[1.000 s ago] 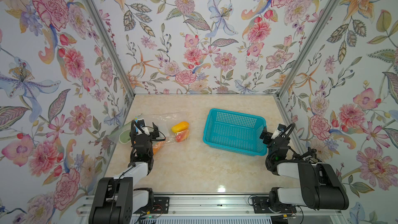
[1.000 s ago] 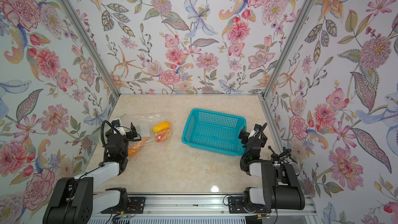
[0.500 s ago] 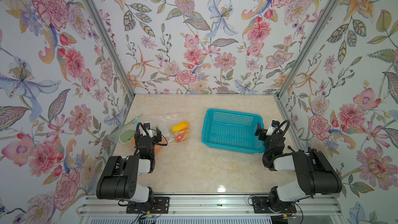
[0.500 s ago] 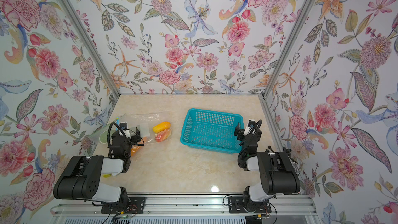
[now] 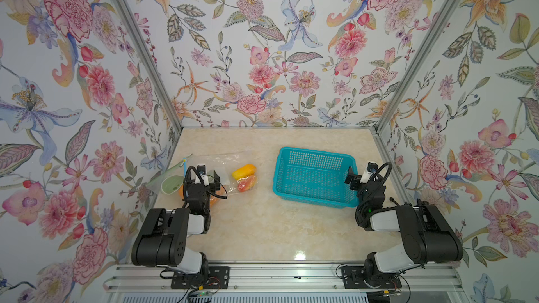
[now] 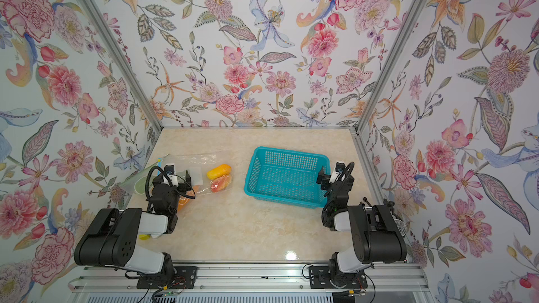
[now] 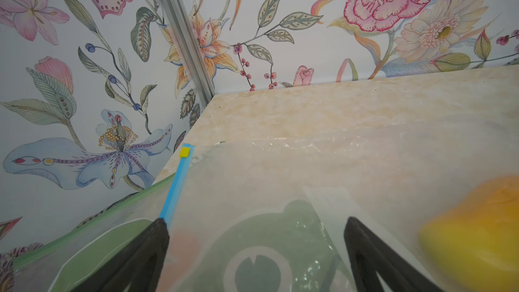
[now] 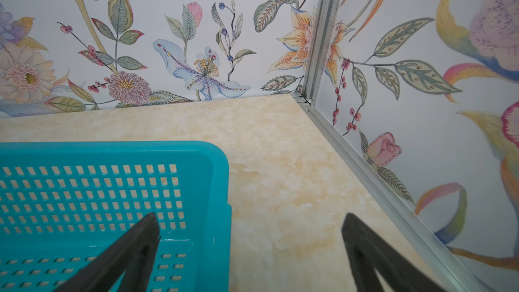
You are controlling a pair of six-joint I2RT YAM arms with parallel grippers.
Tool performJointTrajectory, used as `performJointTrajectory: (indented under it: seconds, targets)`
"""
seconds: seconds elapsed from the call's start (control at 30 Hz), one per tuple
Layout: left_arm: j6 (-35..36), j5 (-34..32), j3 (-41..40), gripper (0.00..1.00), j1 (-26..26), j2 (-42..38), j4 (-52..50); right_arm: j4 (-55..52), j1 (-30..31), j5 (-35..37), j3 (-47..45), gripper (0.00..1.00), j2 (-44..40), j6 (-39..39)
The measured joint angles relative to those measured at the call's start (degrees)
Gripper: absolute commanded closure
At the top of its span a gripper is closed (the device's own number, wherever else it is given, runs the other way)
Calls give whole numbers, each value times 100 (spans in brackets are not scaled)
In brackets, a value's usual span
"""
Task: Place the mango in a zip-top bag and seal the zipper
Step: Reset both arms
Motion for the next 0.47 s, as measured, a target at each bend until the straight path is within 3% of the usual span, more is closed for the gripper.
performJointTrajectory:
  seconds: [0.47]
  targets:
    - [0, 0, 0, 1, 0, 2, 35, 0, 0, 0, 0, 0, 0, 0]
